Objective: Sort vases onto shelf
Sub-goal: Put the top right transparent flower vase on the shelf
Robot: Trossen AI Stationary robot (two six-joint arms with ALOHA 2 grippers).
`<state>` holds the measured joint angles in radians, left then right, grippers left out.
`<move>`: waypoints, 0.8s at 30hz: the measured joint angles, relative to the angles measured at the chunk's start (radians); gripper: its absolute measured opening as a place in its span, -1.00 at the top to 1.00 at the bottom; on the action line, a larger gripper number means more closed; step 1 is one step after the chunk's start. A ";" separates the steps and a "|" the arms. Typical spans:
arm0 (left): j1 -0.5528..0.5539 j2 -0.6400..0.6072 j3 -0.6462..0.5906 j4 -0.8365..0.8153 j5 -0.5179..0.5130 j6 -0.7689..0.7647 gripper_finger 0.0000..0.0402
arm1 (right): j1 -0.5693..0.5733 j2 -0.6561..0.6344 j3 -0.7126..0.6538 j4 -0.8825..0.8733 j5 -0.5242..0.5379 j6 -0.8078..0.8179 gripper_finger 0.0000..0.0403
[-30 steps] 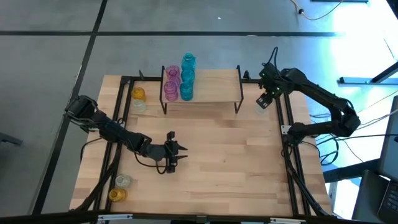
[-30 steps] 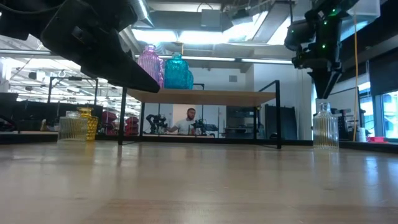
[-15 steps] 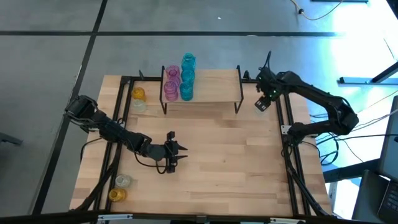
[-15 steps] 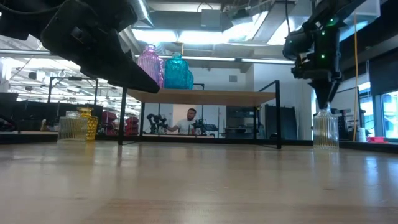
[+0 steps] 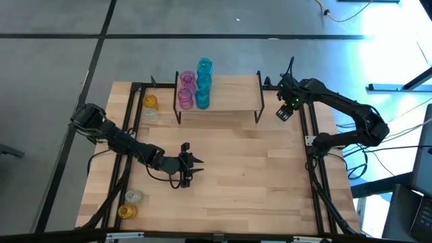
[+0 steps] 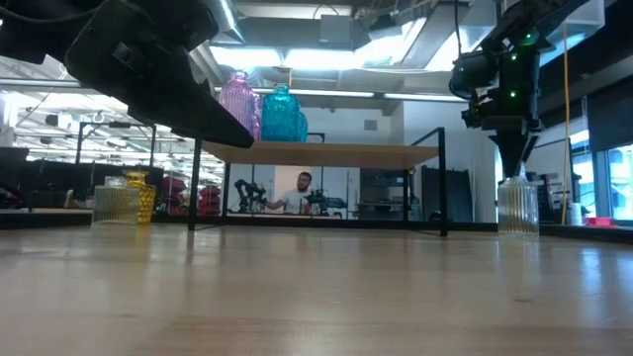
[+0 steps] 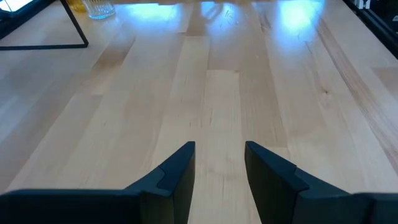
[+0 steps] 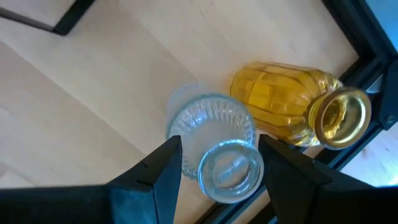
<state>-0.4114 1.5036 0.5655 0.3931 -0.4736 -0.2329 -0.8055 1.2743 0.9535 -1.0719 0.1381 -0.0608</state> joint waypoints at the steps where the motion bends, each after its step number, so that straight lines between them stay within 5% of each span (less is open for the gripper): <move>1: 0.000 0.000 0.000 0.000 0.000 0.000 0.34 | 0.000 0.000 0.000 -0.005 0.000 0.000 0.04; 14: 0.000 0.000 0.000 0.000 0.000 0.000 0.34 | 0.001 -0.002 0.002 -0.006 -0.008 0.000 0.44; 24: 0.000 0.000 0.000 0.000 0.000 0.000 0.34 | 0.001 -0.023 0.000 -0.011 -0.011 -0.039 0.48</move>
<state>-0.4113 1.5036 0.5655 0.3931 -0.4740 -0.2329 -0.8047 1.2515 0.9531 -1.0830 0.1269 -0.1002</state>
